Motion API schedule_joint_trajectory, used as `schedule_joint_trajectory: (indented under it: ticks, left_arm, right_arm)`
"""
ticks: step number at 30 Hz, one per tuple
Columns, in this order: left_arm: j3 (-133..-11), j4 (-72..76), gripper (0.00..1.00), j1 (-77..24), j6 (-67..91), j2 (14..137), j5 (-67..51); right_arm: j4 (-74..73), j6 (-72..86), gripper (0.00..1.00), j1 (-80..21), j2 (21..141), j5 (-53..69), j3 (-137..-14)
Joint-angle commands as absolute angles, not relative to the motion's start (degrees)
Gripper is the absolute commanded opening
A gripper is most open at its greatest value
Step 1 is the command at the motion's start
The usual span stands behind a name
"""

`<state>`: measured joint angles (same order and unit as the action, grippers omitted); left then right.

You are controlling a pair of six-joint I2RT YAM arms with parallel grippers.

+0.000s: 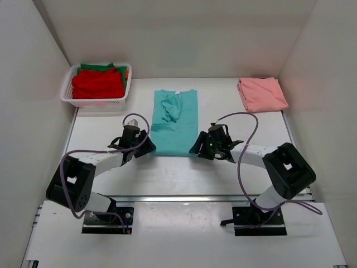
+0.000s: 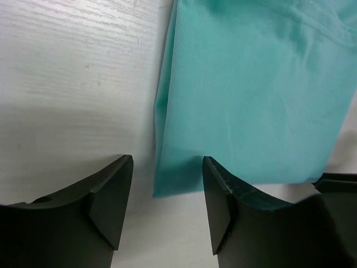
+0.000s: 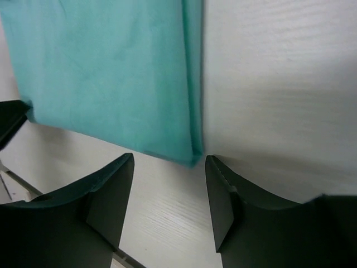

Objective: Fold and stack the t-shirts
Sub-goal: Grab one side of the 2/3 rectangular tshirt with both arms, then fold the long partially folded tshirt into a neat square

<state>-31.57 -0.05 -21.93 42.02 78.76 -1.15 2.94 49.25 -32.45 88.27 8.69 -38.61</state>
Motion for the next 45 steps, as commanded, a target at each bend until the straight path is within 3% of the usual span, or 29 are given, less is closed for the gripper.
schedule_joint_trajectory:
  ticks: [1, 2, 3, 4, 5, 7, 12, 18, 21, 26, 30, 35, 39, 45]
  left_arm:
    - [-34.97, 3.43, 0.63, -23.02, 43.24, 82.95, -0.61]
    - [-35.5, 3.43, 0.62, -22.94, 43.68, 83.66, -0.62]
    - [-35.33, 3.78, 0.54, -23.81, 44.12, 84.19, -1.57]
    - [-34.98, 4.13, 0.36, -23.91, 44.9, 84.81, -1.67]
    - [-34.2, 4.39, 0.27, -23.82, 45.43, 84.64, -2.63]
    - [-32.62, 3.61, 0.01, -24.25, 46.4, 82.72, -2.55]
    - [-25.95, -5.97, 0.0, -27.33, 45.61, 71.91, -0.61]
    - [-11.62, -14.49, 0.0, -33.57, 51.94, 49.16, -1.05]
    - [-8.53, -21.51, 0.0, -34.37, 56.06, 34.15, -2.28]
    - [-8.96, -24.18, 0.0, -31.57, 55.73, 25.93, -7.89]
    - [-17.81, -22.51, 0.0, -31.99, 54.06, 32.24, -10.11]
    - [-31.1, -16.81, 0.0, -24.99, 48.96, 48.21, -14.57]
    - [-41.19, -9.86, 0.0, -19.87, 45.54, 63.5, -16.79]
    - [-55.78, -1.77, 0.0, -15.22, 44.21, 87.49, -16.35]
  right_arm:
    - [7.21, 52.21, 0.52, -33.04, 92.19, 8.61, -39.55]
    - [7.38, 51.86, 0.5, -32.61, 93.07, 8.7, -39.38]
    - [7.3, 51.68, 0.32, -32.61, 93.51, 8.79, -39.98]
    - [7.03, 51.85, 0.18, -32.52, 94.04, 8.88, -40.16]
    - [6.68, 52.12, 0.0, -32.43, 94.13, 9.4, -40.08]
    - [6.07, 52.91, 0.0, -32.6, 93.44, 10.37, -39.29]
    - [1.5, 51.51, 0.0, -36.29, 85.36, 8.09, -34.73]
    - [-4.56, 52.82, 0.0, -46.56, 71.13, 2.74, -24.89]
    - [-6.76, 56.15, 0.0, -51.14, 64.89, 1.41, -20.84]
    - [-9.22, 55.29, 0.0, -53.0, 57.41, 2.9, -20.38]
    - [-15.02, 49.76, 0.0, -47.12, 56.08, 11.41, -28.19]
    - [-14.69, 43.43, 0.0, -27.73, 59.76, 28.61, -36.46]
    - [-12.48, 38.69, 0.0, -18.39, 70.45, 33.49, -46.72]
    - [-7.03, 35.16, 0.0, -12.76, 93.99, 36.74, -65.87]
